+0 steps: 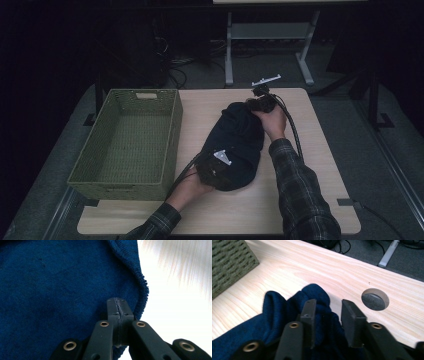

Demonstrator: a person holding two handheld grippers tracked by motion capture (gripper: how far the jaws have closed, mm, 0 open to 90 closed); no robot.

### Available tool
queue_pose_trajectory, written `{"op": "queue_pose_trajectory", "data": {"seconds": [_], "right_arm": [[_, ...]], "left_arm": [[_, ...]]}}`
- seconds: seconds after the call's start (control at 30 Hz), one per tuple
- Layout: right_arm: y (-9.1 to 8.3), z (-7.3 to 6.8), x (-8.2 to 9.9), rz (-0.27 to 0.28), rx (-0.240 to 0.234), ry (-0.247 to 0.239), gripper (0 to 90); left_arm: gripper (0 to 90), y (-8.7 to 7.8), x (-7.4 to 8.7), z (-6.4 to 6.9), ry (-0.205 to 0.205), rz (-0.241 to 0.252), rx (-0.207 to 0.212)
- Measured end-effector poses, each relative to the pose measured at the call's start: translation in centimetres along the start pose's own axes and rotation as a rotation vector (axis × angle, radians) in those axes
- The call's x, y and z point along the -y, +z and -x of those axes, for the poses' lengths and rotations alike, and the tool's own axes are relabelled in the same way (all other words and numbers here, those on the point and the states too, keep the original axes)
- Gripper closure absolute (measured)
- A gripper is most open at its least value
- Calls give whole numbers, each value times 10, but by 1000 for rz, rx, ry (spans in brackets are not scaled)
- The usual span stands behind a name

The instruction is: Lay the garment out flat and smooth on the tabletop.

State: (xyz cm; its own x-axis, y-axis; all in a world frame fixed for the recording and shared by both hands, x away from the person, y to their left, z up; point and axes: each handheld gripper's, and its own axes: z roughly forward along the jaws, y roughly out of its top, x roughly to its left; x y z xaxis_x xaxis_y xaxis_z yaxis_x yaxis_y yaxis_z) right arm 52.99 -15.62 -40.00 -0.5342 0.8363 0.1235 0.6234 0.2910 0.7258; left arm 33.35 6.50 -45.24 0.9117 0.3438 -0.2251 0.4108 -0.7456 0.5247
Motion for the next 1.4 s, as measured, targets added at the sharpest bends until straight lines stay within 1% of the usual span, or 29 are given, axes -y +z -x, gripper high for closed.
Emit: {"op": "queue_pose_trajectory", "data": {"seconds": [0.07,0.1,0.13,0.17,0.2,0.3,0.37,0.4,0.43,0.5,0.53,0.6,0.67,0.73,0.77,0.8,0.87,0.9,0.93,1.0,1.03,1.07,1.13,1.2,1.23,1.27,1.33,1.37,1.4], "right_arm": [[-4,0,-1,3,8,-10,594],[-9,0,-1,2,12,-20,569],[-9,0,-1,2,12,-20,569],[-14,0,-1,8,12,-27,546],[-14,0,-1,8,12,-27,546],[-29,-1,1,51,23,-37,516],[-37,-1,3,60,23,-33,515],[-37,-1,3,60,23,-33,515],[-40,-1,4,57,14,-33,513],[-53,-2,8,75,4,-39,532],[-53,-2,8,75,4,-39,532],[-61,-4,12,79,-4,-41,536],[-68,-5,16,78,-11,-48,569],[-75,-8,21,89,1,-61,607],[-83,-10,28,92,-8,-74,646],[-83,-10,28,92,-8,-74,646],[-92,-12,36,91,-24,-84,697],[-94,-13,39,90,-29,-81,715],[-98,-13,43,88,-38,-84,744],[-104,-16,52,80,-53,-87,784],[-107,-17,56,77,-55,-99,808],[-111,-20,65,74,-62,-108,834],[-114,-22,72,69,-73,-117,884],[-118,-24,80,67,-82,-127,896],[-120,-26,87,66,-95,-128,897],[-120,-26,87,66,-95,-128,897],[-121,-28,96,59,-109,-126,897],[-121,-31,104,58,-121,-126,898],[-121,-31,104,58,-121,-126,898]], "left_arm": [[900,0,0,0,0,0,-1],[900,0,0,0,1,-1,-1],[900,0,0,0,4,-4,-1],[900,0,0,0,0,-3,-2],[900,0,0,0,0,-3,-2],[900,0,0,0,1,-1,-1],[900,0,0,0,0,1,-1],[900,0,0,0,1,0,-1],[900,0,0,0,-1,-2,-1],[900,1,0,0,-1,2,2],[900,1,0,0,-1,2,2],[900,0,0,0,1,-2,0],[900,0,0,0,1,-3,-3],[900,0,-1,1,2,-4,-8],[900,1,-1,1,2,-3,-10],[900,1,-1,1,2,-3,-10],[900,1,-1,2,1,-3,-11],[900,1,-1,2,1,-3,-12],[900,0,-1,1,11,-3,-16],[900,0,-1,1,8,-3,-16],[900,0,-1,2,1,-1,-14],[900,1,-1,2,0,3,-15],[900,0,-1,2,4,1,-18],[900,0,-1,2,5,1,-18],[900,1,-1,2,4,1,-17],[900,1,-1,2,4,1,-17],[900,1,-1,2,4,2,-18],[900,1,-1,2,3,4,-17],[900,1,-1,2,3,4,-17]]}}
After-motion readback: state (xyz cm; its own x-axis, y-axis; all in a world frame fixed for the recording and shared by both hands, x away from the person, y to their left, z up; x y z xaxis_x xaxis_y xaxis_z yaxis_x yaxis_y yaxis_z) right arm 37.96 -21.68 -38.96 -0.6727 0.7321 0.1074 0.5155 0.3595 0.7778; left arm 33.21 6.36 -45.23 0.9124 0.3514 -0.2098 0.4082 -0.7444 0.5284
